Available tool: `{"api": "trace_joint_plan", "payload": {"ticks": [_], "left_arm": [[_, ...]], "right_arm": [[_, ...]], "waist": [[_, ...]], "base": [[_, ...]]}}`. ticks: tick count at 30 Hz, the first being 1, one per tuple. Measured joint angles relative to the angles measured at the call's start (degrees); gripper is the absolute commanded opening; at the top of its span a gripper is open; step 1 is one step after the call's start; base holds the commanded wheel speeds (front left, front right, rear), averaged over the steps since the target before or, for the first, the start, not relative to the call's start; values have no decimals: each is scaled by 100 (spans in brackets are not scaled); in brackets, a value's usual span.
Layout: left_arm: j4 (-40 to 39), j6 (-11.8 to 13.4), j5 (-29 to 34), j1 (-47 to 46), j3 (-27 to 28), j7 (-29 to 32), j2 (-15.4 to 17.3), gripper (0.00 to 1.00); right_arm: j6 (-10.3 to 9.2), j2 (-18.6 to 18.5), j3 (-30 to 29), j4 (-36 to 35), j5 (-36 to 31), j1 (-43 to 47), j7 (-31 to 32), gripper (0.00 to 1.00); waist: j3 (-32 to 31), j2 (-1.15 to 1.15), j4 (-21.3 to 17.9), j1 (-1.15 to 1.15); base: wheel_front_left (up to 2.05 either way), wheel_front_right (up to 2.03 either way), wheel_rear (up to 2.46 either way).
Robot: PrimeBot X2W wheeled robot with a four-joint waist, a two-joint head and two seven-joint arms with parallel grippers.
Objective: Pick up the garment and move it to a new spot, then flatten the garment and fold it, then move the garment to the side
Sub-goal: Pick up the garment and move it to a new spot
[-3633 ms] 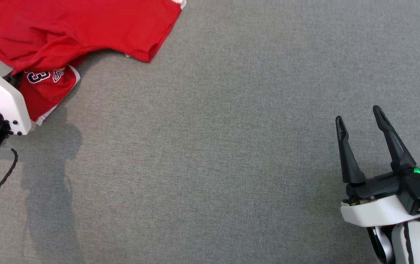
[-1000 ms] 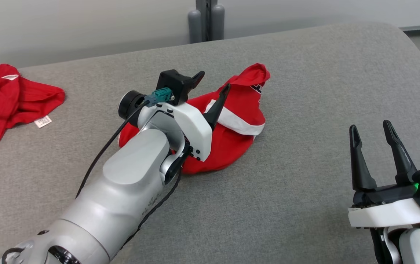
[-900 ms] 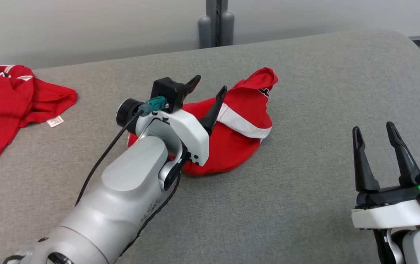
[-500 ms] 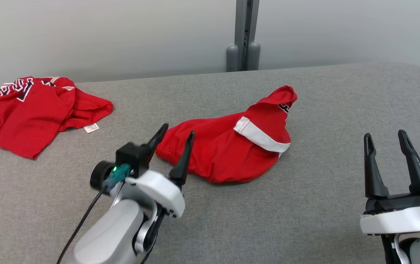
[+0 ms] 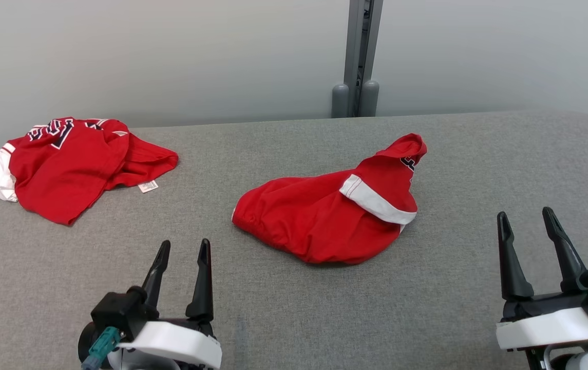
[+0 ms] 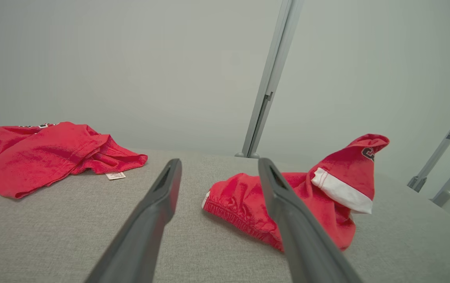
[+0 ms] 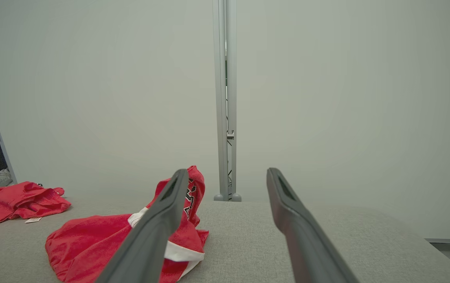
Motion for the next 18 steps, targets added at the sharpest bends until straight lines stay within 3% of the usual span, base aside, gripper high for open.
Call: {"api": "trace_joint_plan", "payload": {"ticks": [10,18], "left_arm": [[-155,-372,542,564,789,0,-389,100],[-70,-619,815,671,1072,-1,-591,100]], "right_arm": [[0,-1,74,126,101,125,0,100],[0,0,130,272,136,124,-1,100]], "waist": [[26,0,-3,0],[39,0,-16,0]], "base": [[0,0,0],[0,0,0]]}}
